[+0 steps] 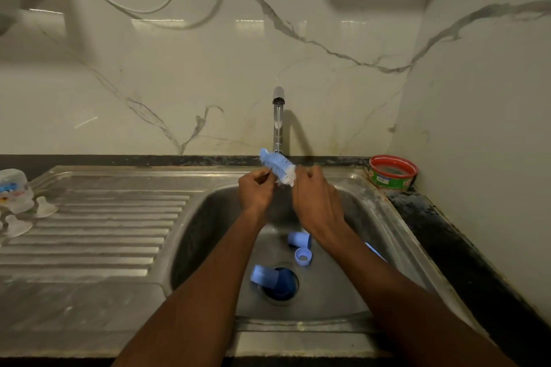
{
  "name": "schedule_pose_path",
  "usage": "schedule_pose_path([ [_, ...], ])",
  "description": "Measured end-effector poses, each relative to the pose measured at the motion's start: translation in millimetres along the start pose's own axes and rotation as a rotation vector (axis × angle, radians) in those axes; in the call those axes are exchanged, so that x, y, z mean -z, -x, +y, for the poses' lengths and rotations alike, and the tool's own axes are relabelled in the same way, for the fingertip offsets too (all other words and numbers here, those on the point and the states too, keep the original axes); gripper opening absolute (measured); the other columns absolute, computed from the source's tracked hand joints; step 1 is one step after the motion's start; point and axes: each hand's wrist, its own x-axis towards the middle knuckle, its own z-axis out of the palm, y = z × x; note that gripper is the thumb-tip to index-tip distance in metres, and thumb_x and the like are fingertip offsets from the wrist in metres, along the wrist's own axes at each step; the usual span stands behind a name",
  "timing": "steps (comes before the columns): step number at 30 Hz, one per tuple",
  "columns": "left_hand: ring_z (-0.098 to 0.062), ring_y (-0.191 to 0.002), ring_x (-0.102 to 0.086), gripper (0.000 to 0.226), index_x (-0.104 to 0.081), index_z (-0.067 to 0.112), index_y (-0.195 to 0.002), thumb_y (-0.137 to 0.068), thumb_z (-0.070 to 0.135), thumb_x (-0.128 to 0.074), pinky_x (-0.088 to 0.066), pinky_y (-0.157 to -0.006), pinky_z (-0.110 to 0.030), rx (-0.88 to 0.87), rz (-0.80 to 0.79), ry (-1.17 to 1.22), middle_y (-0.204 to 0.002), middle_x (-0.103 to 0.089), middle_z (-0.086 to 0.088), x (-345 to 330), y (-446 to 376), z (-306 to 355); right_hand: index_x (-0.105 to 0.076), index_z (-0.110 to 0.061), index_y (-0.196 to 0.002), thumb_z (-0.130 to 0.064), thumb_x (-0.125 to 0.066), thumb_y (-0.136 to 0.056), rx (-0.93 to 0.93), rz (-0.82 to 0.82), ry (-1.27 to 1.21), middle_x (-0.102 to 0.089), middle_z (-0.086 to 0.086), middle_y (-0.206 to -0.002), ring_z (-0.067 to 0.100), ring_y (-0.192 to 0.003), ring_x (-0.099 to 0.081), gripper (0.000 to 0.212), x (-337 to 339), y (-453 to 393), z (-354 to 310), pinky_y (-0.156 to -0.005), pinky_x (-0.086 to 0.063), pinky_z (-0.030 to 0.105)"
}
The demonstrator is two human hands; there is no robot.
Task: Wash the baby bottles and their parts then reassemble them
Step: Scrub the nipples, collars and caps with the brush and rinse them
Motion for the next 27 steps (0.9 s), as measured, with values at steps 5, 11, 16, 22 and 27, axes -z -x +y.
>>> schedule_pose_path([
  [5, -0.011, -0.083, -0.075, 0.016, -0.081, 0.015, -0.102, -0.086, 0.018, -0.080, -0.060, -0.083, -0.029, -0.132, -0.070, -0.018, -0.088, -0.079, 0.004, -12, 15, 10, -0.049, -0.013, -0.133, -0.016, -0.054, -0.100, -0.131, 0.000, 0.035, -0.051, 0.013, -0.122, 0.030, -0.095, -0.063, 0.033, 3, -22, 2, -0.068, -0.039, 0.035],
  [11, -0.017, -0.088, -0.075, 0.014, -0.081, 0.017, -0.100, -0.087, 0.022, -0.079, -0.061, -0.088, -0.038, 0.146, 0.032, 0.151, -0.088, -0.079, 0.001, -10, 3, -5, -0.046, -0.018, -0.135, -0.020, -0.055, -0.101, -0.062, -0.114, 0.011, -0.050, 0.011, -0.123, 0.024, -0.096, -0.060, 0.036, -2, 1, -1, -0.072, -0.042, 0.032],
  [16, -0.013, -0.075, -0.068, 0.017, -0.079, 0.003, -0.101, -0.088, 0.015, -0.077, -0.058, -0.078, -0.026, 0.193, -0.165, 0.325, -0.086, -0.077, -0.010, -16, 14, 9, -0.044, -0.019, -0.129, -0.016, -0.052, -0.100, -0.063, -0.005, 0.029, -0.049, 0.012, -0.115, 0.029, -0.087, -0.060, 0.031, 7, -12, 5, -0.065, -0.039, 0.035],
  [22, -0.012, -0.061, -0.069, 0.012, -0.072, 0.003, -0.091, -0.097, 0.009, -0.063, -0.057, -0.057, -0.022, 0.488, -0.109, 0.707, -0.075, -0.074, -0.008, -16, 10, 25, -0.042, -0.021, -0.128, -0.016, -0.052, -0.098, 0.045, 0.022, 0.098, -0.047, 0.008, -0.112, 0.029, -0.078, -0.061, 0.032, 7, -5, 2, -0.060, -0.041, 0.037],
  [27, -0.015, -0.073, -0.063, 0.024, -0.064, -0.002, -0.109, -0.104, 0.009, -0.044, -0.057, -0.063, -0.020, 0.617, -0.151, 0.899, -0.088, -0.068, -0.012, -14, 7, 25, -0.044, -0.023, -0.130, -0.016, -0.054, -0.098, -0.043, 0.041, 0.110, -0.050, 0.007, -0.116, 0.028, -0.083, -0.063, 0.034, 12, -4, 11, -0.062, -0.039, 0.036],
])
